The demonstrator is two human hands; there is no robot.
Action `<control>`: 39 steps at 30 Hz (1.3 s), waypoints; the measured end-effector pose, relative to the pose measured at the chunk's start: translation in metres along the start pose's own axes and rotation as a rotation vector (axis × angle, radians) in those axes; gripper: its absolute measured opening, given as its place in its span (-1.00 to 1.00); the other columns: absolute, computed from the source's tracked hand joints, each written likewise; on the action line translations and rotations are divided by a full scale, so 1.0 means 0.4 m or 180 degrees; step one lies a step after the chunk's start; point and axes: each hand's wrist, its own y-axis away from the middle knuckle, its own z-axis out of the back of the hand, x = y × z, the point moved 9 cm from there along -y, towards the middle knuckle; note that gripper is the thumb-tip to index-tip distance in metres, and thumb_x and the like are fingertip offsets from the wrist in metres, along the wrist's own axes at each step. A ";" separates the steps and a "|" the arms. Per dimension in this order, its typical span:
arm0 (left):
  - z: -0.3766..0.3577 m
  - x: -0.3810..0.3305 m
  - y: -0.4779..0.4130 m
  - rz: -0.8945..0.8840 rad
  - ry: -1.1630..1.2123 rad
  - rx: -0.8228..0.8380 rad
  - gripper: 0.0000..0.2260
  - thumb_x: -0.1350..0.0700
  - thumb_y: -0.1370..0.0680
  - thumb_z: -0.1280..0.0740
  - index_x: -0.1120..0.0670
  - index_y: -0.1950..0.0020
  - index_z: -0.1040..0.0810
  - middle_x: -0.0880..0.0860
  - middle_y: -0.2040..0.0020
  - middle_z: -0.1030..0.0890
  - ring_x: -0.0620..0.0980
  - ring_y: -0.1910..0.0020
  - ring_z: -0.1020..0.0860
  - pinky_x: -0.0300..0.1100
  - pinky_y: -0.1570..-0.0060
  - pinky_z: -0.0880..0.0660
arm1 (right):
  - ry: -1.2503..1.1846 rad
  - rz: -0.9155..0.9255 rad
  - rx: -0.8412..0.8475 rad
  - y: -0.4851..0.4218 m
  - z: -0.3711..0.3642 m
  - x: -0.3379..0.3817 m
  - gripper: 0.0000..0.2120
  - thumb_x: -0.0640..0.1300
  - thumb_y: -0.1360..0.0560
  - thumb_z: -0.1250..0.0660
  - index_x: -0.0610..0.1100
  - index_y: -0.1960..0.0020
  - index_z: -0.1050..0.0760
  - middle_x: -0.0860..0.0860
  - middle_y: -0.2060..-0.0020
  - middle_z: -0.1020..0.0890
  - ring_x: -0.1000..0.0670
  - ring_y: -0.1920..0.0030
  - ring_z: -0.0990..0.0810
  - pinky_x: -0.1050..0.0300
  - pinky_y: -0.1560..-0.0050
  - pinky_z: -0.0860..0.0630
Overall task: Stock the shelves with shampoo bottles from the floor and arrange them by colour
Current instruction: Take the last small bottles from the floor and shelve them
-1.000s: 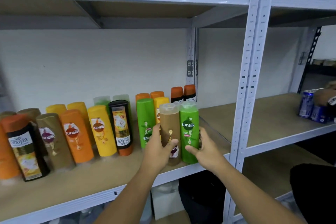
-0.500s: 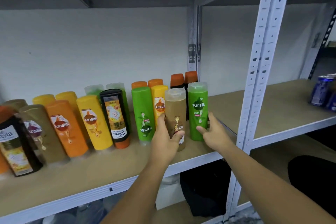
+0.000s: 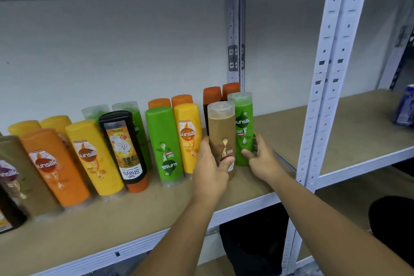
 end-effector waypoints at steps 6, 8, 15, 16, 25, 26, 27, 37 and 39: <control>-0.005 0.012 -0.023 0.0053 -0.0043 -0.0063 -0.45 0.08 -0.48 -0.51 -0.11 -0.37 -0.31 -0.14 -0.15 -0.60 -0.11 -0.09 -0.59 -0.14 -0.09 -0.53 | 0.0120 0.0023 -0.0064 -0.007 0.002 -0.010 -0.48 -0.27 -0.56 -0.37 0.14 -0.39 -0.35 0.27 -0.06 -0.61 0.16 -0.12 -0.60 -0.01 -0.24 -0.54; -0.003 0.009 -0.022 0.0044 -0.0033 -0.0061 -0.45 0.08 -0.48 -0.51 -0.09 -0.37 -0.32 -0.13 -0.15 -0.60 -0.11 -0.08 -0.59 -0.16 -0.07 -0.52 | 0.0263 0.0051 -0.0086 -0.001 0.004 -0.012 -0.52 -0.25 -0.55 -0.38 0.11 -0.38 -0.37 0.16 -0.09 -0.64 0.07 -0.14 -0.61 -0.09 -0.26 -0.54; 0.021 -0.006 0.013 -0.0027 0.0037 0.0016 -0.51 0.09 -0.49 -0.49 -0.11 -0.31 -0.32 -0.15 -0.15 -0.60 -0.13 -0.12 -0.59 -0.11 -0.14 -0.53 | 0.0198 -0.0140 -0.0137 0.095 0.021 0.019 -0.49 -0.17 -0.58 -0.37 -0.08 -0.49 -0.33 0.03 -0.33 -0.55 0.04 -0.34 -0.51 0.12 -0.36 -0.39; 0.026 -0.009 0.023 -0.0050 0.0036 0.0033 -0.50 0.09 -0.49 -0.48 -0.11 -0.32 -0.32 -0.15 -0.17 -0.60 -0.12 -0.14 -0.59 -0.09 -0.17 -0.53 | 0.0214 -0.0195 -0.0187 0.116 0.024 0.024 -0.50 -0.14 -0.59 -0.36 -0.10 -0.49 -0.34 0.03 -0.30 -0.56 0.02 -0.34 -0.51 0.15 -0.31 -0.39; 0.095 -0.030 0.098 0.0121 0.0126 0.0275 -0.57 0.08 -0.47 -0.52 -0.08 -0.22 -0.38 -0.17 -0.02 -0.64 -0.10 -0.02 -0.63 -0.06 -0.11 -0.57 | -0.0381 -0.0016 0.0663 0.293 -0.082 0.097 -0.54 0.04 -0.61 -0.31 0.02 -0.48 -0.41 0.12 -0.31 -0.60 0.17 -0.33 -0.53 -0.03 -0.45 -0.40; 0.107 -0.030 0.107 0.0184 0.0174 0.0303 -0.56 0.09 -0.47 -0.52 -0.10 -0.23 -0.39 -0.19 -0.01 -0.64 -0.12 -0.01 -0.64 -0.07 -0.10 -0.58 | -0.0382 0.0026 0.0729 0.307 -0.090 0.101 -0.50 0.07 -0.58 -0.32 0.03 -0.50 -0.38 0.11 -0.32 -0.59 0.16 -0.34 -0.52 -0.04 -0.45 -0.39; 0.117 -0.031 0.118 0.0253 0.0251 0.0338 -0.56 0.10 -0.47 -0.52 -0.13 -0.22 -0.40 -0.20 0.00 -0.64 -0.13 0.01 -0.65 -0.06 -0.10 -0.59 | -0.0361 0.0066 0.0805 0.324 -0.096 0.110 -0.49 0.08 -0.57 -0.34 0.05 -0.50 -0.37 0.12 -0.32 -0.59 0.16 -0.35 -0.52 -0.02 -0.45 -0.39; 0.224 -0.089 0.153 0.0322 0.1477 0.0379 -0.38 0.12 -0.50 -0.52 -0.17 -0.43 -0.28 -0.02 -0.18 -0.66 -0.09 -0.13 -0.66 0.05 -0.21 -0.58 | -0.0297 0.0147 0.0774 0.406 -0.098 0.159 -0.42 0.05 -0.48 -0.48 0.03 -0.45 -0.41 0.13 -0.23 -0.63 0.14 -0.26 -0.58 -0.05 -0.39 -0.46; 0.276 -0.103 0.144 0.0238 0.1700 0.0087 -0.32 0.02 -0.44 -0.57 -0.26 -0.44 -0.29 -0.01 -0.28 -0.59 -0.04 -0.21 -0.62 0.11 -0.19 -0.59 | -0.0335 0.0112 0.0721 0.425 -0.084 0.155 -0.50 -0.12 -0.54 -0.45 0.00 -0.44 -0.43 0.14 -0.24 -0.62 0.17 -0.26 -0.57 0.02 -0.40 -0.44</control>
